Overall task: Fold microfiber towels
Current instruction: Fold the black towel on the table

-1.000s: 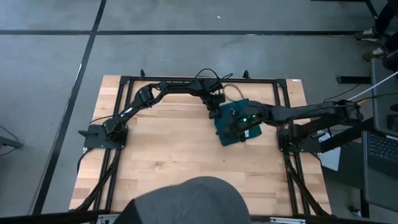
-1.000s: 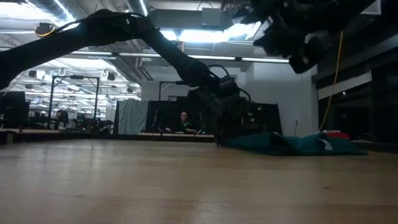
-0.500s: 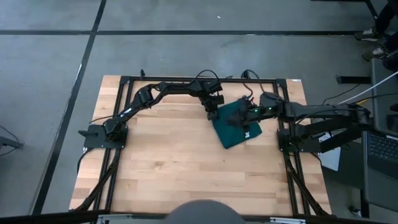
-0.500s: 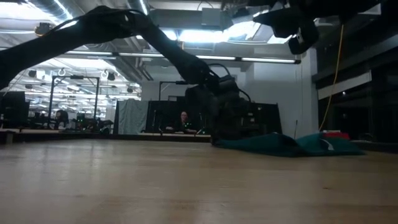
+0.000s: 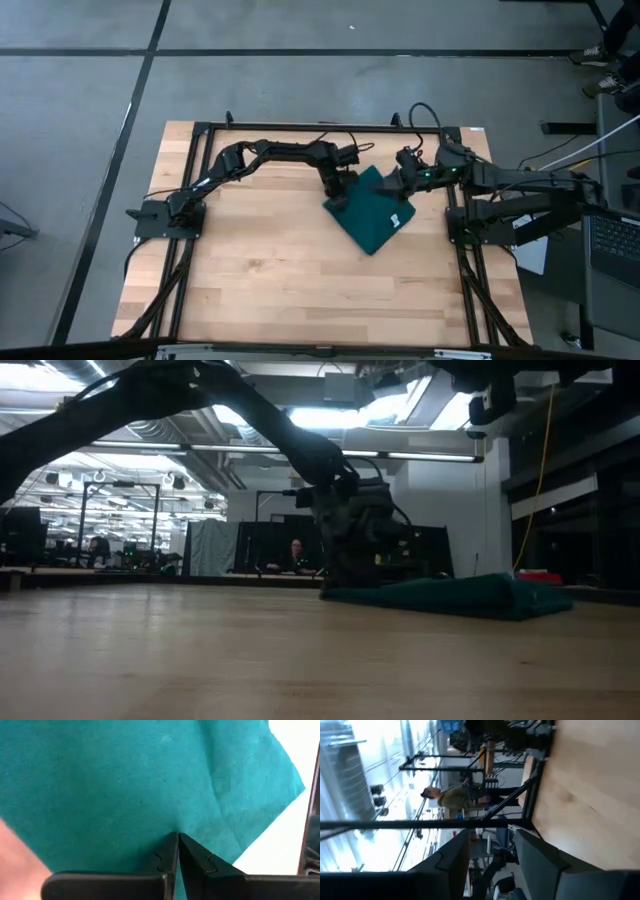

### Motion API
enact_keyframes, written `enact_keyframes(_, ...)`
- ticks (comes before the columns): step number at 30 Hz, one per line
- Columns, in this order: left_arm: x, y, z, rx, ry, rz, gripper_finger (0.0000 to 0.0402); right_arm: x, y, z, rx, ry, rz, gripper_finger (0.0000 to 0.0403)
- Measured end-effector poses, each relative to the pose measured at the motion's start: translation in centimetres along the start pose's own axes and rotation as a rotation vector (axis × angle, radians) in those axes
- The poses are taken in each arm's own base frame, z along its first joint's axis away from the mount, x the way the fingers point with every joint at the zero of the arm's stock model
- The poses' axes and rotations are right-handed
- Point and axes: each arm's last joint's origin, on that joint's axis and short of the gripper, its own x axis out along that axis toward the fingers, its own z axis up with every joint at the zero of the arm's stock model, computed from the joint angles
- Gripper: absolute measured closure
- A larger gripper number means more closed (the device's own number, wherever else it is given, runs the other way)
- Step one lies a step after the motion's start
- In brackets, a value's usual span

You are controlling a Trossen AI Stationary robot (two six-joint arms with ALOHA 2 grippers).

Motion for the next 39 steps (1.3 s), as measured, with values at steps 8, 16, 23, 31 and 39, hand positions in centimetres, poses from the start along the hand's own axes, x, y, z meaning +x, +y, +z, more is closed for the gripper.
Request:
enact_keyframes(8,-0.4,-0.1,-1.5,-0.095,0.118,-0.009,0.0385,-0.9,-1.2,-0.5,-0.074,0.085,-0.141,0.0243)
enact_keyframes(16,-0.3,-0.7,-2.6,-0.103,0.2,-0.001,0.0385,-3.6,-7.5,-1.4,-0.051,0.133,-0.807,0.0236)
enact_keyframes(23,-0.2,-0.6,-3.0,-0.086,0.208,-0.003,0.0385,-2.8,-13.1,-1.5,0.038,0.093,-0.709,0.0227)
enact_keyframes(31,-0.2,-0.6,-2.8,-0.055,0.196,-0.006,0.0385,-2.4,-17.1,-1.5,0.158,0.037,-0.641,0.0228)
enact_keyframes(39,-0.2,-0.6,-2.8,-0.043,0.189,-0.007,0.0386,-0.9,-17.8,-1.0,0.171,0.019,-0.612,0.0245)
